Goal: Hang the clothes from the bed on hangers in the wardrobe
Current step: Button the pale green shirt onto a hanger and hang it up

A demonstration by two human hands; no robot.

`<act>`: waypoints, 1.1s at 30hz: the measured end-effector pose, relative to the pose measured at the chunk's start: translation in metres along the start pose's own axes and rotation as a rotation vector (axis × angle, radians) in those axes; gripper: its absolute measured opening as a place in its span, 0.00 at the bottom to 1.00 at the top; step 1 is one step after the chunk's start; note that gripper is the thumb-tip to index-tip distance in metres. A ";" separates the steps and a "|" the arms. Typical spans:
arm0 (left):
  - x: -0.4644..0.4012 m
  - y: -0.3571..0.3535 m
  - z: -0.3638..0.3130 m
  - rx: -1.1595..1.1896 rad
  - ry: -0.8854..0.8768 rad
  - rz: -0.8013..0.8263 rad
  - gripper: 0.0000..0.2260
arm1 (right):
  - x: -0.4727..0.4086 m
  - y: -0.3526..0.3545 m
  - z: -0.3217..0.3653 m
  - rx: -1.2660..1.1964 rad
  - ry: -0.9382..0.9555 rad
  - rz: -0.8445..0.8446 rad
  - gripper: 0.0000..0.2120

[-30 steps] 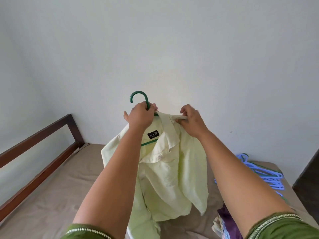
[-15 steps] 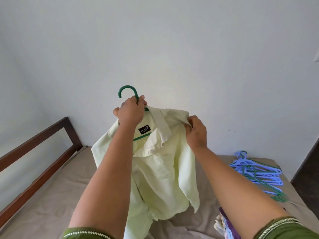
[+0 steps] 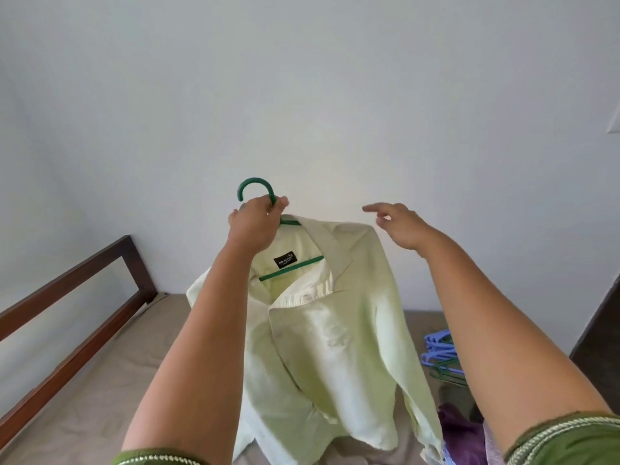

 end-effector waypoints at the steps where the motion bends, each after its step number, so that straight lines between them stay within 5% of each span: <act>1: -0.001 -0.004 -0.002 0.032 -0.023 0.059 0.19 | 0.000 -0.004 0.012 -0.102 0.069 -0.044 0.15; 5: 0.002 -0.017 -0.027 0.150 -0.167 0.253 0.18 | 0.003 -0.043 0.066 0.021 0.320 0.100 0.27; 8: 0.004 -0.017 -0.038 0.169 -0.258 0.241 0.17 | -0.002 -0.052 0.079 0.021 0.344 -0.105 0.09; 11: -0.005 -0.003 -0.011 0.144 -0.279 0.110 0.14 | -0.002 -0.043 0.076 0.169 0.375 -0.316 0.12; 15: -0.023 0.010 0.062 -0.223 -0.103 0.246 0.15 | -0.004 -0.019 0.060 0.316 0.296 -0.434 0.16; 18: -0.024 0.011 0.091 -0.065 -0.047 0.352 0.16 | -0.015 -0.009 0.048 0.296 0.217 -0.362 0.17; 26: -0.020 0.012 0.076 -0.143 -0.250 -0.121 0.15 | -0.021 -0.028 0.049 0.371 0.127 -0.382 0.17; 29: -0.019 0.006 0.076 -0.150 -0.202 -0.301 0.13 | -0.020 -0.033 0.048 0.359 0.077 -0.388 0.17; 33: -0.021 0.005 0.081 0.131 -0.114 -0.356 0.11 | -0.022 -0.037 0.061 0.548 0.086 -0.413 0.10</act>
Point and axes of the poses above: each hand's wrist, its own x-axis away from the middle knuckle, its own y-axis out of the back of the hand, z = x × y, the point moved 3 cm from there along -x, towards the middle knuckle, and after that the axes turned 12 degrees about y, right-handed, at the moved point
